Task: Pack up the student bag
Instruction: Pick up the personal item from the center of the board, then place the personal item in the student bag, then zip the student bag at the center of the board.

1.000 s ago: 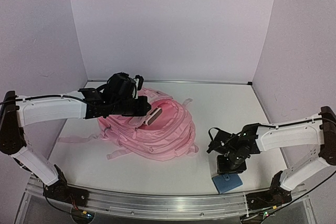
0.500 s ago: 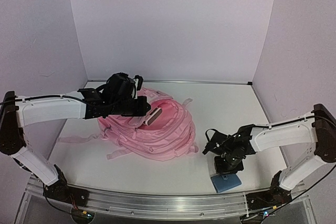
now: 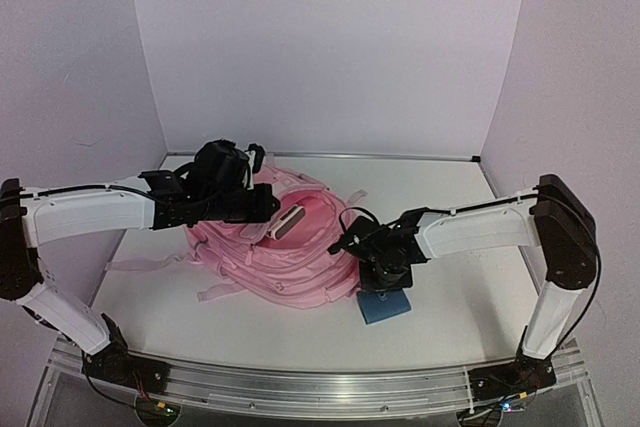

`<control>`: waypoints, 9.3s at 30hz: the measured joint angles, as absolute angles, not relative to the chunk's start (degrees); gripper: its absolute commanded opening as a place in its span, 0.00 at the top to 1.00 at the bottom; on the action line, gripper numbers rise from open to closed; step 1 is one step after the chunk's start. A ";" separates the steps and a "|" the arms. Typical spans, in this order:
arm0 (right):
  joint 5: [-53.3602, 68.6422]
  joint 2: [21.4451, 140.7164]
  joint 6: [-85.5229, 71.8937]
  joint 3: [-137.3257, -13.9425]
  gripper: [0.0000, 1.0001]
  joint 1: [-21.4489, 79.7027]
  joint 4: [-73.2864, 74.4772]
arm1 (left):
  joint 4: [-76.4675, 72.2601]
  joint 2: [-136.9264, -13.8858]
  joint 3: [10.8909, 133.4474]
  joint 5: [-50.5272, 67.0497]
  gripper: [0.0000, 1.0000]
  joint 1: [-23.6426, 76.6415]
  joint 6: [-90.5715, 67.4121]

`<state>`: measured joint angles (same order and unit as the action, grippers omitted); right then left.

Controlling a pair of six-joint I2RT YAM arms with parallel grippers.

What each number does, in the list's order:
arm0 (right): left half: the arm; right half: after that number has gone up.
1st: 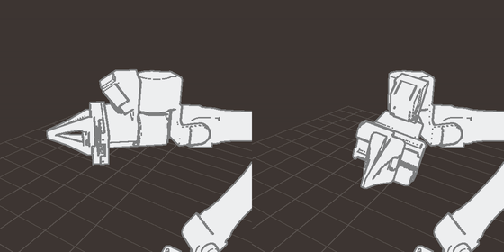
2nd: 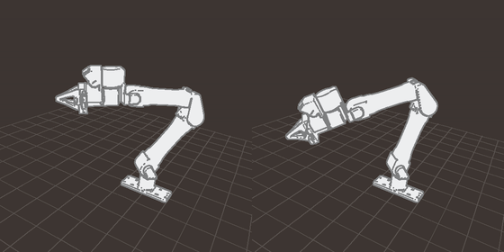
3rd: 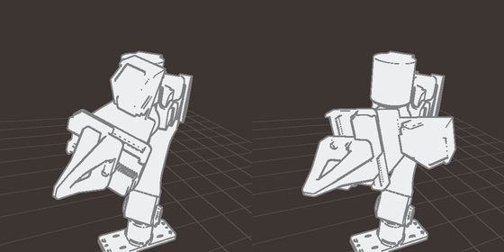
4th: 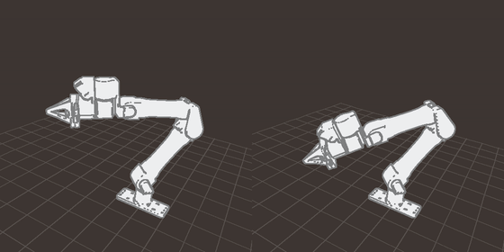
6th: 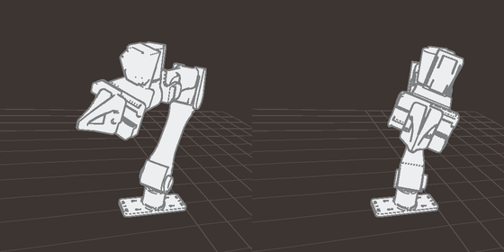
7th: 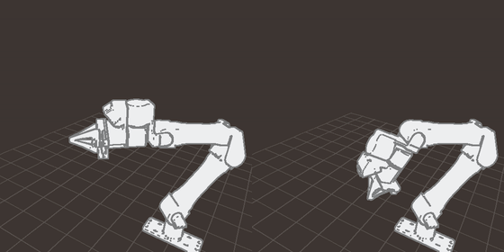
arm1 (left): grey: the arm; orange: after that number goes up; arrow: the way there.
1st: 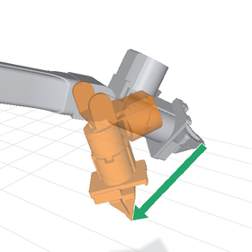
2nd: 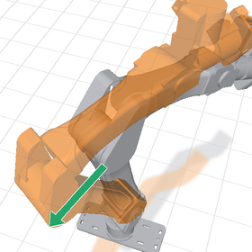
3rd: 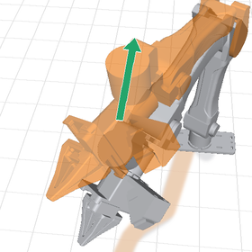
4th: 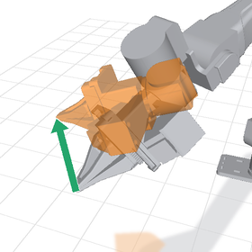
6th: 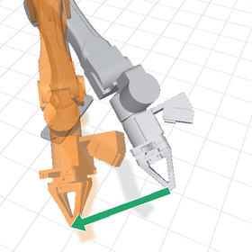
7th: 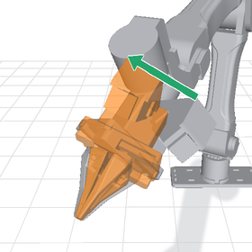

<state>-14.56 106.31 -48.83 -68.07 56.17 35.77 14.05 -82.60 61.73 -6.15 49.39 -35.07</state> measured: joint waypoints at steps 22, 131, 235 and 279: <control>-2.04 83.29 -60.48 -43.98 0.43 51.79 27.22 | 14.05 -81.40 59.55 -5.05 1.00 48.80 -35.68; 5.75 115.15 -84.13 -76.38 1.00 50.43 -5.30 | 9.96 -87.12 61.14 13.33 1.00 47.09 -28.50; -19.00 118.40 -66.34 -90.63 0.92 71.08 24.01 | -4.56 -73.89 33.30 1.93 1.00 41.32 -63.51; 2.76 111.35 -48.54 -76.53 1.00 64.44 7.15 | -3.79 -85.90 44.55 25.56 0.26 20.80 -40.75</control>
